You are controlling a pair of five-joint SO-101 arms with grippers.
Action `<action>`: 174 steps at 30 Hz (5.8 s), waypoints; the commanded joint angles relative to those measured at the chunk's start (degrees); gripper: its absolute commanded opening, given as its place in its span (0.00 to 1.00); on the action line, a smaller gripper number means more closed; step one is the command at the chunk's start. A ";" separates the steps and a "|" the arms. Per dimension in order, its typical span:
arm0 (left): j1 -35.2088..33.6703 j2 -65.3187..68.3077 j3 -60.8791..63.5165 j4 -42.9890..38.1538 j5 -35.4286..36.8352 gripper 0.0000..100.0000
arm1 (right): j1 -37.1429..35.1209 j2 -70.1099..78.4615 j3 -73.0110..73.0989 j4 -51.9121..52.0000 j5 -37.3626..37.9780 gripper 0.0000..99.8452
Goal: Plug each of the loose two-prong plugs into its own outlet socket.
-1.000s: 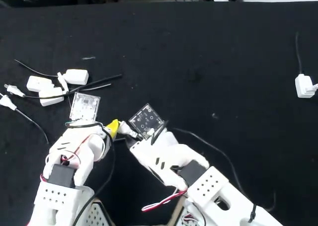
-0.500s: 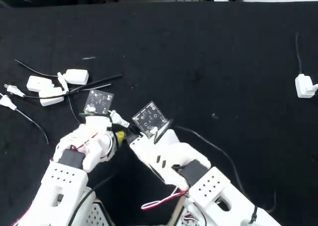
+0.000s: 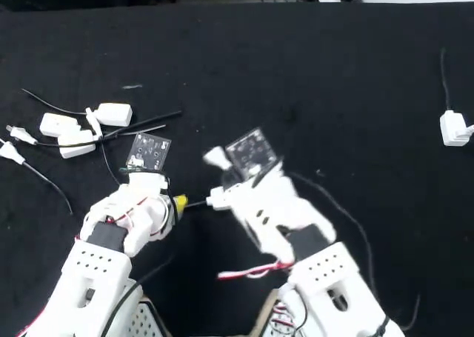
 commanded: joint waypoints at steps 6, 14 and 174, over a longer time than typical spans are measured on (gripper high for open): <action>0.22 0.09 -3.38 -0.53 -0.44 0.22 | 18.64 -1.71 -13.41 24.44 16.79 0.01; -3.91 0.09 -4.26 -0.79 -0.44 0.22 | 28.57 -1.27 -5.05 25.67 31.47 0.01; -4.26 -23.03 0.92 6.86 3.16 0.22 | 2.11 17.71 -18.68 24.35 13.01 0.01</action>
